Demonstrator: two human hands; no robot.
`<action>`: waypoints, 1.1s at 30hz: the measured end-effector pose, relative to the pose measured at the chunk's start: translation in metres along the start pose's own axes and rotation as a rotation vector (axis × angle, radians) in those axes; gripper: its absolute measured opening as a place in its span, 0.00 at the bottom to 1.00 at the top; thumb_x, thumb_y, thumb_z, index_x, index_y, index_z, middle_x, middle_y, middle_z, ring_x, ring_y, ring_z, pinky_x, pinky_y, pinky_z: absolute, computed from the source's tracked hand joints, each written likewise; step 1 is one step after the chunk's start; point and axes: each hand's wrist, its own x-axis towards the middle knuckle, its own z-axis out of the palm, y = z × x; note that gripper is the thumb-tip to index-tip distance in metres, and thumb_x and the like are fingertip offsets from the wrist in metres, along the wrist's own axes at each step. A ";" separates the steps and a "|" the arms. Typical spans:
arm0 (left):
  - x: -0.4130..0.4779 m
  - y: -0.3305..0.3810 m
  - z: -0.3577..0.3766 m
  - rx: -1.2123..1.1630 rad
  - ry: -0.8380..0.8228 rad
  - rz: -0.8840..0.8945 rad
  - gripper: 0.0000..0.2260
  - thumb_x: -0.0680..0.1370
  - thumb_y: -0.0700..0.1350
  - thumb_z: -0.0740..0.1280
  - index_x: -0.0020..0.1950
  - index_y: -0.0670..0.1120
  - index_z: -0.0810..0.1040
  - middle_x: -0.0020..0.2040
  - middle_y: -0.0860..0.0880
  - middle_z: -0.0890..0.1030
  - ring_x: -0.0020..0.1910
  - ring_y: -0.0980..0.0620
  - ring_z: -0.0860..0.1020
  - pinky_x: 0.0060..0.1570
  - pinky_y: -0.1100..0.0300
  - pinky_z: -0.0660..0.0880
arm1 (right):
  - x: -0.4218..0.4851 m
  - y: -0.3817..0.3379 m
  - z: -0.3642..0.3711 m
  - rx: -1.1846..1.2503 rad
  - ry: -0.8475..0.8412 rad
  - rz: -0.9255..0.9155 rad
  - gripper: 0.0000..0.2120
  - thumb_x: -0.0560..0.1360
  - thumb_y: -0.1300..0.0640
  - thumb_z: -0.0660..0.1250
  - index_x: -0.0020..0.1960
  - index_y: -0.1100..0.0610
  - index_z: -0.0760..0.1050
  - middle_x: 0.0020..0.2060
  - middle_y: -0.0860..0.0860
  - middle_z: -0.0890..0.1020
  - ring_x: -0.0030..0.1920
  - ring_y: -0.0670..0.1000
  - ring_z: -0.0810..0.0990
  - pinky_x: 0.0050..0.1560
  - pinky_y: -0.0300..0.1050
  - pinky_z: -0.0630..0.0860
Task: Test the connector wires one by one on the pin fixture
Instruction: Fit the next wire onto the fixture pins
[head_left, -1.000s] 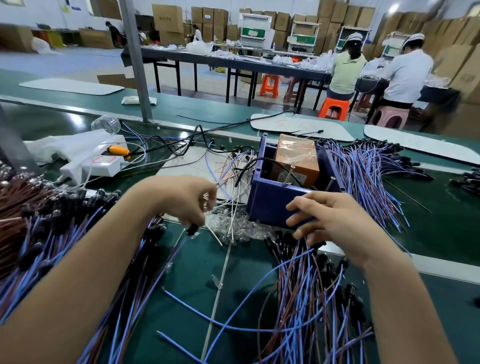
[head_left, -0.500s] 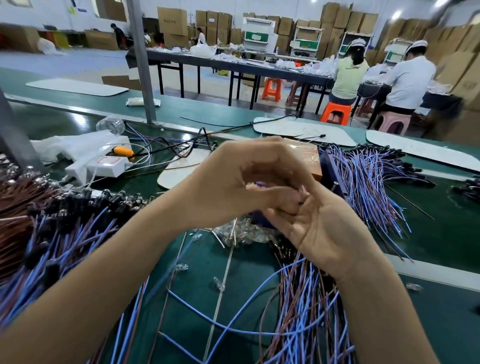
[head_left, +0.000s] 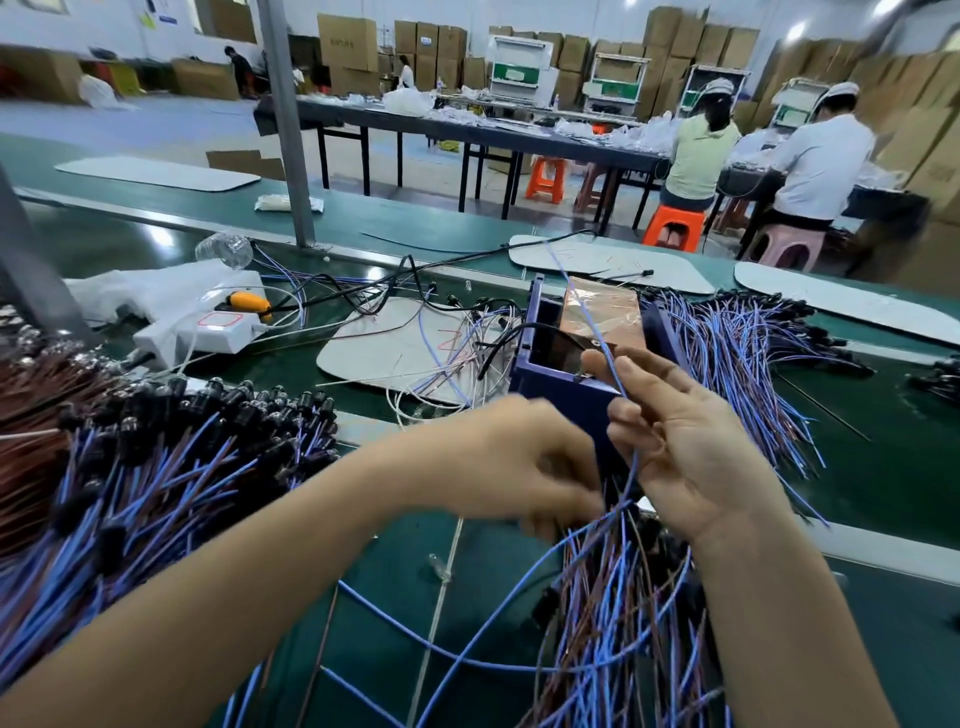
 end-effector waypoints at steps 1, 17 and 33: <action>0.002 0.000 -0.005 -0.093 0.145 -0.066 0.02 0.77 0.41 0.68 0.46 0.46 0.80 0.39 0.43 0.83 0.34 0.48 0.82 0.36 0.61 0.80 | -0.001 0.000 0.001 -0.054 -0.015 0.003 0.04 0.75 0.67 0.63 0.48 0.60 0.73 0.35 0.55 0.85 0.20 0.43 0.70 0.18 0.31 0.65; 0.018 -0.017 -0.005 -0.598 0.629 -0.142 0.07 0.77 0.35 0.66 0.47 0.44 0.81 0.32 0.53 0.82 0.24 0.61 0.71 0.27 0.70 0.70 | -0.008 0.006 0.000 -0.682 -0.240 0.144 0.05 0.75 0.69 0.65 0.42 0.61 0.75 0.34 0.59 0.82 0.29 0.52 0.81 0.33 0.42 0.81; 0.025 -0.026 0.018 -0.627 0.389 -0.258 0.04 0.79 0.32 0.62 0.48 0.37 0.77 0.33 0.44 0.77 0.25 0.60 0.76 0.31 0.68 0.77 | 0.016 0.022 -0.019 -0.729 0.063 -0.139 0.06 0.74 0.65 0.69 0.38 0.60 0.79 0.24 0.52 0.81 0.22 0.46 0.76 0.21 0.33 0.67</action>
